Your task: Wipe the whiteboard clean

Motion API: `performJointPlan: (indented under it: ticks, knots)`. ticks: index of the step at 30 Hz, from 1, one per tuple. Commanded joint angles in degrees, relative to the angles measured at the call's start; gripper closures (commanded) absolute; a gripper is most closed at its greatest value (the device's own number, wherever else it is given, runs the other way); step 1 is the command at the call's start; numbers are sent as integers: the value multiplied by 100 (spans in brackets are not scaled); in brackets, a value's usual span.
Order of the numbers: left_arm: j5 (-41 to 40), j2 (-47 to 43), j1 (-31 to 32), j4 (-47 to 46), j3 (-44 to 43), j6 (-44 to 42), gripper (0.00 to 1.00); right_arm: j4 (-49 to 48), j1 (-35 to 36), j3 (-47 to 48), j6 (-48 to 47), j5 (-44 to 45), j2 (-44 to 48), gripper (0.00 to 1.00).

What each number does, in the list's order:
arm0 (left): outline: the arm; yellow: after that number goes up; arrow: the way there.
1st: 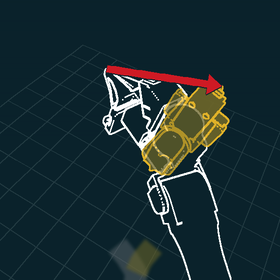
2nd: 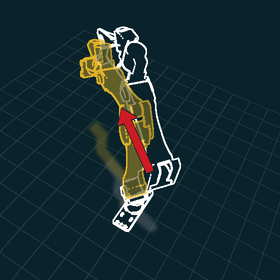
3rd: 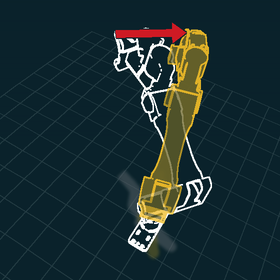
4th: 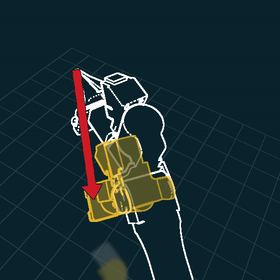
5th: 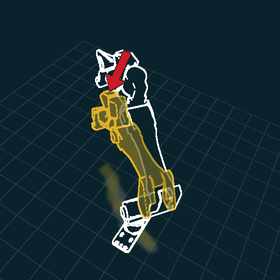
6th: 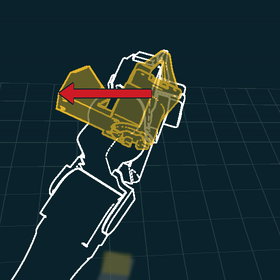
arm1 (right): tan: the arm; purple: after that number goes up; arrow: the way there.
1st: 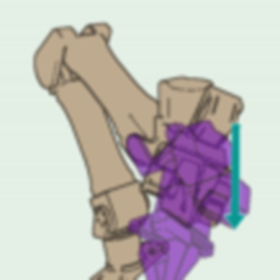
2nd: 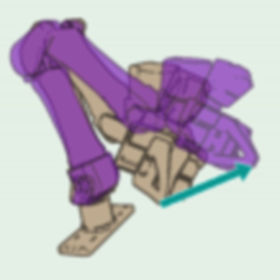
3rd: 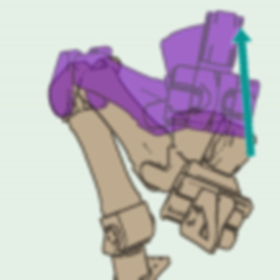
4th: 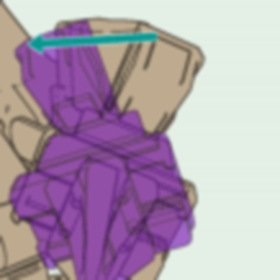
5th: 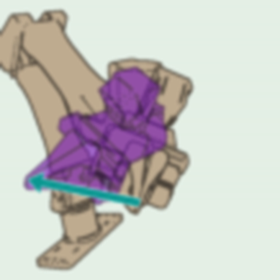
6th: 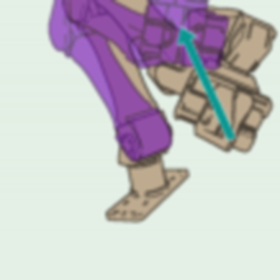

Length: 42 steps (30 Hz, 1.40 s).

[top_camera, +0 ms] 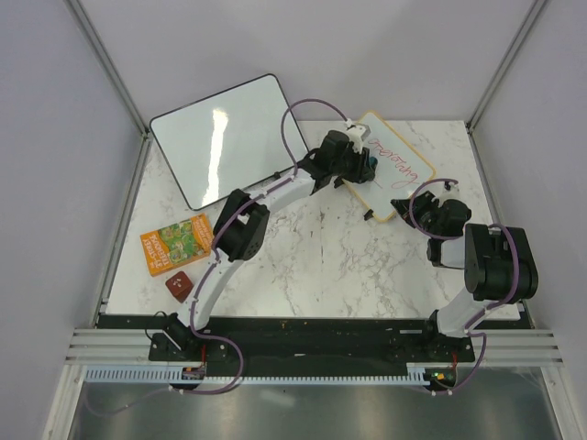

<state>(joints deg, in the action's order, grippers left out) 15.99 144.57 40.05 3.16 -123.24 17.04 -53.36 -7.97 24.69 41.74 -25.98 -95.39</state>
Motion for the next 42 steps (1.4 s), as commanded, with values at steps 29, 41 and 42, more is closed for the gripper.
performJointPlan:
  ticks: [29, 41, 42]
  knots:
    - [-1010, 923, -648, 915, -1403, 1645, 98, 485, 76, -87, -447, 234, 3, 100]
    - [-536, 880, 20, 1037, -1580, 494, 98, 511, 76, -78, -447, 233, 12, 100]
    - [-422, 854, 125, 1151, -1563, 450, 98, 511, 76, -96, -447, 233, 21, 100]
